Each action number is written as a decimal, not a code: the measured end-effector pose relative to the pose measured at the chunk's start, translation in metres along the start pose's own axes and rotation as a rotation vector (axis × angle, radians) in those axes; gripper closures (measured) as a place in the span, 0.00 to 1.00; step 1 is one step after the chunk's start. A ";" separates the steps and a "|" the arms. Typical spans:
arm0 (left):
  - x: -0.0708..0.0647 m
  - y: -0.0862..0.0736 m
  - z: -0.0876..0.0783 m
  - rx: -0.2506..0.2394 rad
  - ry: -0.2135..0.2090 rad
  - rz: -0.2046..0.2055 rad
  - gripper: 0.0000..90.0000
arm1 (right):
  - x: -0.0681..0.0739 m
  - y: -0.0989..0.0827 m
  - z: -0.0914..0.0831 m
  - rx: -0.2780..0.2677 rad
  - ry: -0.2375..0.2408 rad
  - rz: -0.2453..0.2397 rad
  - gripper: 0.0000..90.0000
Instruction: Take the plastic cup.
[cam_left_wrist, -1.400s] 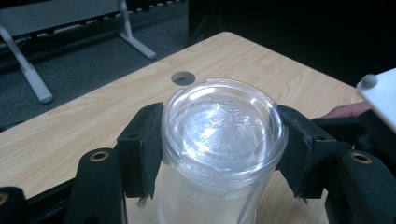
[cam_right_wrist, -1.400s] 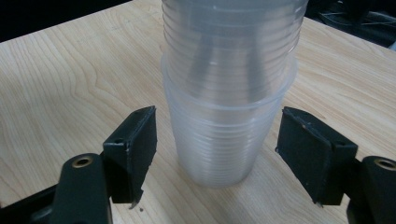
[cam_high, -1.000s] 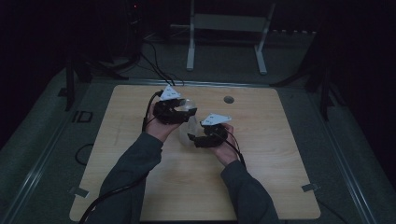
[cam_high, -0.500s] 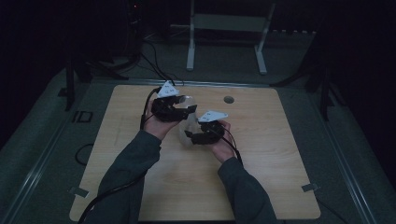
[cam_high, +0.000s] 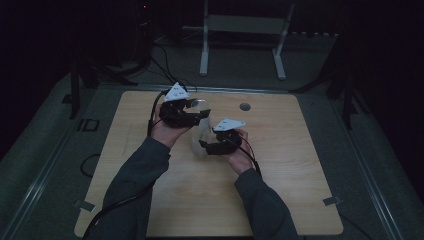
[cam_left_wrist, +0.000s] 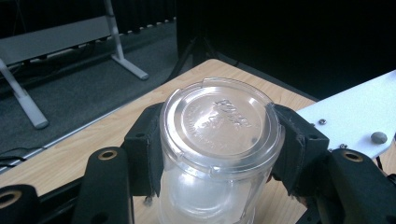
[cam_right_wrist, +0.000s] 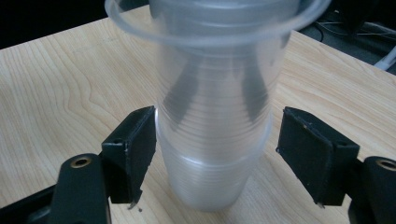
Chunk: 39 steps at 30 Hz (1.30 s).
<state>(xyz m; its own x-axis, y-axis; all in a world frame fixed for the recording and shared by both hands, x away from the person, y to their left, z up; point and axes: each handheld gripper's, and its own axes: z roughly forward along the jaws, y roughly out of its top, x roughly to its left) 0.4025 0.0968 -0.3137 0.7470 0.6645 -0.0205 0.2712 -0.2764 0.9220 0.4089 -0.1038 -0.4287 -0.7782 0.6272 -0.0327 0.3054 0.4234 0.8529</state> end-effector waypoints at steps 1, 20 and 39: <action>0.000 0.001 -0.001 -0.003 -0.001 0.000 0.46 | 0.000 0.000 -0.001 -0.004 -0.002 -0.002 0.31; 0.001 0.020 -0.030 -0.078 -0.012 0.018 0.46 | 0.000 -0.002 -0.026 -0.021 -0.019 -0.031 0.29; 0.003 0.017 -0.055 -0.118 -0.051 0.011 0.46 | -0.001 -0.022 -0.049 0.007 -0.041 -0.041 0.29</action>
<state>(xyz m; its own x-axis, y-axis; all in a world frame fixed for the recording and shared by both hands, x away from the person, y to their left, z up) 0.3761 0.1326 -0.2771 0.7800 0.6251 -0.0272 0.1921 -0.1978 0.9612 0.3765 -0.1459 -0.4225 -0.7669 0.6355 -0.0894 0.2773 0.4538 0.8469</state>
